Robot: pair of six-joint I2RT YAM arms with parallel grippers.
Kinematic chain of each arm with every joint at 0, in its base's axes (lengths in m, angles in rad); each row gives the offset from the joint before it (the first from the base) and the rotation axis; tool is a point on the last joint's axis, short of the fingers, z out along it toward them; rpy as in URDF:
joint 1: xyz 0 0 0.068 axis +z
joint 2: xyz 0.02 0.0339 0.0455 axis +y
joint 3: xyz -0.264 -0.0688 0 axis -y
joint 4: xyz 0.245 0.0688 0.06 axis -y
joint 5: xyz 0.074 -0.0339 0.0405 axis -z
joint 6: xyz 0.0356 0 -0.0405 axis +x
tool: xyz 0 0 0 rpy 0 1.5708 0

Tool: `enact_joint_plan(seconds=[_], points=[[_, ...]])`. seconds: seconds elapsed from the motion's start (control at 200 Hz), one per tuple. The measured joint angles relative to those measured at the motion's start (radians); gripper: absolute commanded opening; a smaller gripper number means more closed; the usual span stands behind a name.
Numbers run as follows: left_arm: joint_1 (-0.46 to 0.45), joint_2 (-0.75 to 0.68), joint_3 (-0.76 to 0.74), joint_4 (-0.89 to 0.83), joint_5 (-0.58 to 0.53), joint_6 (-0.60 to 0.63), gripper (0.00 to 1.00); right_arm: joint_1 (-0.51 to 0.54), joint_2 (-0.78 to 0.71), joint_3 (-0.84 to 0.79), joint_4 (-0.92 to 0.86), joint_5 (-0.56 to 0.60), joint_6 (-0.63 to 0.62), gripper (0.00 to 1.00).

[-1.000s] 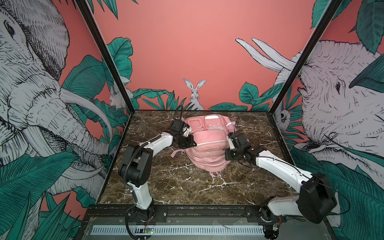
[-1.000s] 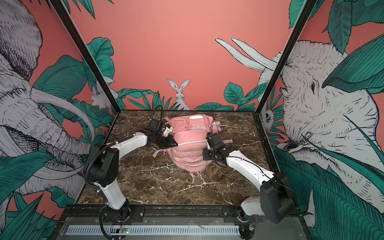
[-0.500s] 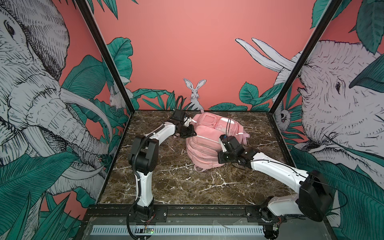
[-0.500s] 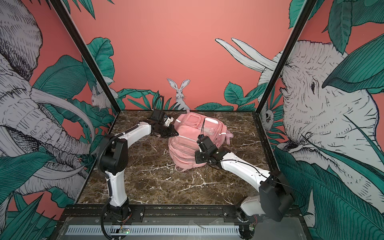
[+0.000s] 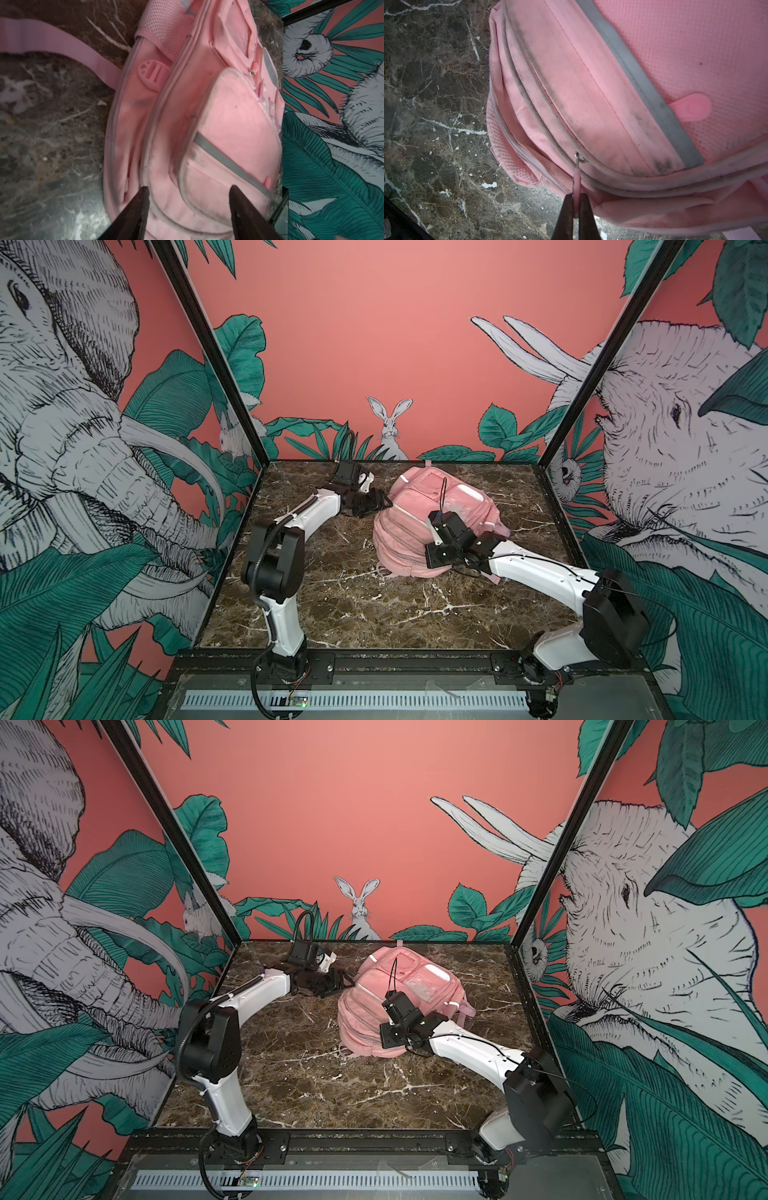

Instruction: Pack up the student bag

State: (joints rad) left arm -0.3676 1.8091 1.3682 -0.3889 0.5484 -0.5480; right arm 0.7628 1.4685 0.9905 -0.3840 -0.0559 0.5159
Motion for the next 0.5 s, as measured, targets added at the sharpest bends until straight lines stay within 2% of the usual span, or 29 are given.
enact_joint_plan(seconds=[0.165,0.35,0.5], points=[[-0.079,-0.078,-0.116,0.053,0.016,-0.055,0.63,0.0,0.0,0.002,-0.003,0.0,-0.008,0.0],[-0.166,-0.06,-0.173,0.139,0.026,-0.143,0.63,0.0,0.0,0.002,-0.003,0.0,-0.008,0.0],[-0.183,-0.023,-0.173,0.216,0.03,-0.197,0.62,0.0,-0.001,0.002,-0.004,0.0,-0.008,0.0]])
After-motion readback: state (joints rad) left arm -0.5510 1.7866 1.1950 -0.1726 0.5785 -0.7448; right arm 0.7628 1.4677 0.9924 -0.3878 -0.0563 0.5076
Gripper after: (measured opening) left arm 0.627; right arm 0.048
